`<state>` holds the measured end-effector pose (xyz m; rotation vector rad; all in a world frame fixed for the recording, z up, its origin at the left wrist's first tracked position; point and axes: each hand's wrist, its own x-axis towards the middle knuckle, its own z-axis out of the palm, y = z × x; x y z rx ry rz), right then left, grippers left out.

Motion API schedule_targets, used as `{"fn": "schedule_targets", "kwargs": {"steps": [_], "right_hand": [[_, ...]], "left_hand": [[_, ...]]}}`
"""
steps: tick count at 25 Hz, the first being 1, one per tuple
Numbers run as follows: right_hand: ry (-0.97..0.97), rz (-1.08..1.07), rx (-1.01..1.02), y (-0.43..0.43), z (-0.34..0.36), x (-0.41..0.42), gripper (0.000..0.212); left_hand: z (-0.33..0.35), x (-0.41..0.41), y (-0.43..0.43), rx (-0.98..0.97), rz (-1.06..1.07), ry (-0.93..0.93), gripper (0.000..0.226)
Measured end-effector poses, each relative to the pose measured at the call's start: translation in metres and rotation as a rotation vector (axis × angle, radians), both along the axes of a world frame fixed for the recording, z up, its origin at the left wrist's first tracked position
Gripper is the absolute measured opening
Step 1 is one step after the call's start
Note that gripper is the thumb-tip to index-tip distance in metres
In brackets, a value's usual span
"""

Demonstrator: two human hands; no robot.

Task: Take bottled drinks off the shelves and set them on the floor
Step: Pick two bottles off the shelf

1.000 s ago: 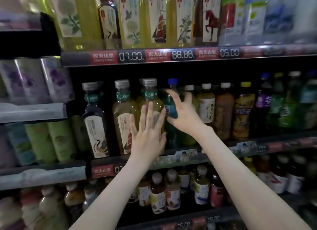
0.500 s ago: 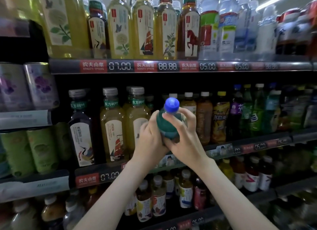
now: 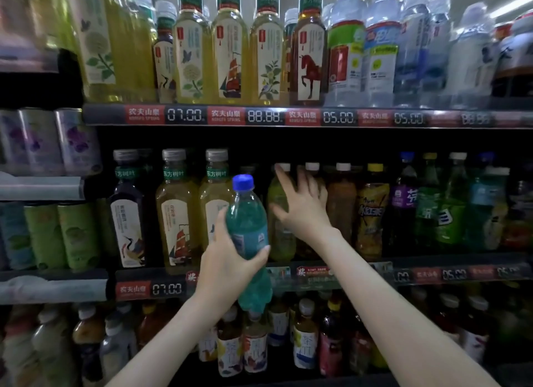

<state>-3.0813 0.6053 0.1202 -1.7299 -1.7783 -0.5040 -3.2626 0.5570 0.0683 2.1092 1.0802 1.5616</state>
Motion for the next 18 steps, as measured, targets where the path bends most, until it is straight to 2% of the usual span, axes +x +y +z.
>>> {"fn": "schedule_targets", "kwargs": {"steps": [4,6,10,15,18], "right_hand": [[-0.005,-0.023,-0.087,0.024,-0.002,-0.008,0.08],[0.04,0.014,0.001,0.023,-0.004,-0.008,0.09],[0.309,0.33,0.149,0.002,-0.011,-0.012,0.099],[0.433,0.417,0.081,-0.023,-0.027,-0.015,0.077],[0.491,0.445,0.171,-0.057,-0.037,-0.015,0.068]], "left_hand": [[0.0,-0.009,-0.007,-0.06,0.105,-0.02,0.097],[0.0,-0.011,-0.011,-0.107,0.138,-0.026,0.095],[-0.003,-0.015,-0.023,-0.201,0.149,-0.086,0.074],[-0.008,-0.022,-0.044,-0.216,0.067,-0.115,0.066],[-0.016,-0.029,-0.058,-0.26,0.023,-0.11,0.067]]}}
